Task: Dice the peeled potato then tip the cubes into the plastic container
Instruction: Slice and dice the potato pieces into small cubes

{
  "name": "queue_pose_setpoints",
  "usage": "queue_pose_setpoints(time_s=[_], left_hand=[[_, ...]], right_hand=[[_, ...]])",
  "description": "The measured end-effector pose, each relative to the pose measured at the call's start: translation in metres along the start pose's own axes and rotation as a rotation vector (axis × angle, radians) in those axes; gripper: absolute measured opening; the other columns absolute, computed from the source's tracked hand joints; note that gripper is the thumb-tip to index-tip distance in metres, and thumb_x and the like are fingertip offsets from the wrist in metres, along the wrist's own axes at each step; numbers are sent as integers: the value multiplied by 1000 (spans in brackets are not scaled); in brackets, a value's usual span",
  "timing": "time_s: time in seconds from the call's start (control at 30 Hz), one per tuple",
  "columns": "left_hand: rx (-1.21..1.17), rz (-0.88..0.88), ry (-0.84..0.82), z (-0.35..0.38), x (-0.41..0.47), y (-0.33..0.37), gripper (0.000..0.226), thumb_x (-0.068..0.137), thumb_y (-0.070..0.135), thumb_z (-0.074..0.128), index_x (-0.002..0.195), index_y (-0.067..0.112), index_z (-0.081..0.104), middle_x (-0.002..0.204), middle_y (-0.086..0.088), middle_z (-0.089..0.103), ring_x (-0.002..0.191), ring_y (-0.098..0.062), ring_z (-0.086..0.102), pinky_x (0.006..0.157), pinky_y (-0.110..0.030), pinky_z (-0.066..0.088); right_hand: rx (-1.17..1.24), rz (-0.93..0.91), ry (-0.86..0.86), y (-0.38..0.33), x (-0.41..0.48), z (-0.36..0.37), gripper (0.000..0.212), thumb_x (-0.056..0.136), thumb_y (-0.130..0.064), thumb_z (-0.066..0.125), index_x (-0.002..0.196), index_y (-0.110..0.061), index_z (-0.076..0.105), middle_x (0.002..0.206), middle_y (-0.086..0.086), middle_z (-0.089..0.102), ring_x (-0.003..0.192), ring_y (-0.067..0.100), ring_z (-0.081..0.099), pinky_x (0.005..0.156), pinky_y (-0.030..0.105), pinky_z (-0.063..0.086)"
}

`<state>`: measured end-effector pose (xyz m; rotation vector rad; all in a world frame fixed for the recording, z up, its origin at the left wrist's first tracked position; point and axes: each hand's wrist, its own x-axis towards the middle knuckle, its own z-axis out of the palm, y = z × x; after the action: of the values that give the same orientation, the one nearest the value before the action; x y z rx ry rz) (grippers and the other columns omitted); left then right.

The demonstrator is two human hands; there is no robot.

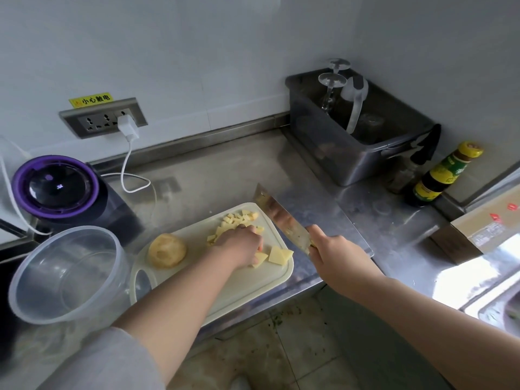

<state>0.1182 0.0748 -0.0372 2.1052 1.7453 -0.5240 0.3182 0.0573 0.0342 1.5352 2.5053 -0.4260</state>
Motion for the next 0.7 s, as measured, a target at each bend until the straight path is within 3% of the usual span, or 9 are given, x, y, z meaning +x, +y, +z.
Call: queue_pose_setpoints(time_s=[0.13, 0.23, 0.3, 0.37, 0.43, 0.5, 0.6, 0.7], left_hand=[[-89, 7, 71, 9, -20, -8, 26, 94, 25, 53, 119, 21, 57, 126, -1, 51, 108, -22, 56, 87, -33, 46], [-144, 52, 226, 25, -56, -20, 23, 93, 27, 56, 115, 22, 59, 119, 3, 54, 105, -19, 55, 87, -33, 46], [-129, 49, 383, 42, -87, -29, 22, 89, 26, 62, 111, 23, 64, 114, 6, 57, 100, -19, 57, 82, -36, 50], [-102, -19, 502, 61, -114, -40, 24, 77, 23, 74, 100, 22, 69, 102, 5, 62, 84, -20, 63, 67, -36, 55], [-125, -144, 559, 83, -133, -49, 28, 66, 20, 83, 90, 21, 70, 91, 4, 62, 70, -20, 64, 55, -35, 55], [-189, -247, 529, 99, -144, -53, 29, 71, 24, 81, 97, 21, 70, 97, 4, 60, 78, -21, 65, 61, -34, 56], [-346, -308, 451, 117, -154, -53, 38, 89, 39, 62, 124, 27, 57, 121, 10, 47, 106, -14, 55, 84, -31, 51], [-566, -385, 483, 122, -157, -53, 43, 87, 37, 65, 127, 27, 53, 124, 12, 46, 109, -10, 54, 90, -29, 48]], right_hand=[[25, -32, -7, -5, -1, 1, 17, 105, -20, 34, 122, -17, 34, 64, -2, 43, 49, 13, 40, 41, 22, 25], [49, -79, -40, -15, -4, 4, 18, 106, -22, 34, 123, -18, 34, 65, -7, 40, 49, 10, 41, 42, 19, 25], [54, -116, -64, -24, -5, 9, 23, 106, -23, 33, 129, -20, 32, 73, -5, 50, 54, 12, 50, 45, 21, 37], [47, -141, -100, -36, -7, 16, 29, 105, -22, 35, 134, -22, 29, 94, 1, 61, 66, 15, 60, 58, 26, 53], [10, -171, -127, -48, -8, 25, 35, 105, -19, 36, 138, -21, 24, 103, 4, 63, 71, 18, 62, 65, 31, 56], [-24, -214, -151, -61, -9, 35, 37, 103, -16, 38, 138, -20, 24, 103, 5, 64, 70, 19, 61, 65, 32, 55], [-77, -257, -216, -78, -9, 46, 38, 101, -12, 43, 134, -22, 27, 102, 4, 63, 69, 18, 59, 65, 31, 55], [-76, -259, -245, -88, -8, 57, 39, 101, -11, 43, 134, -23, 27, 92, 0, 58, 64, 14, 55, 56, 24, 49]])
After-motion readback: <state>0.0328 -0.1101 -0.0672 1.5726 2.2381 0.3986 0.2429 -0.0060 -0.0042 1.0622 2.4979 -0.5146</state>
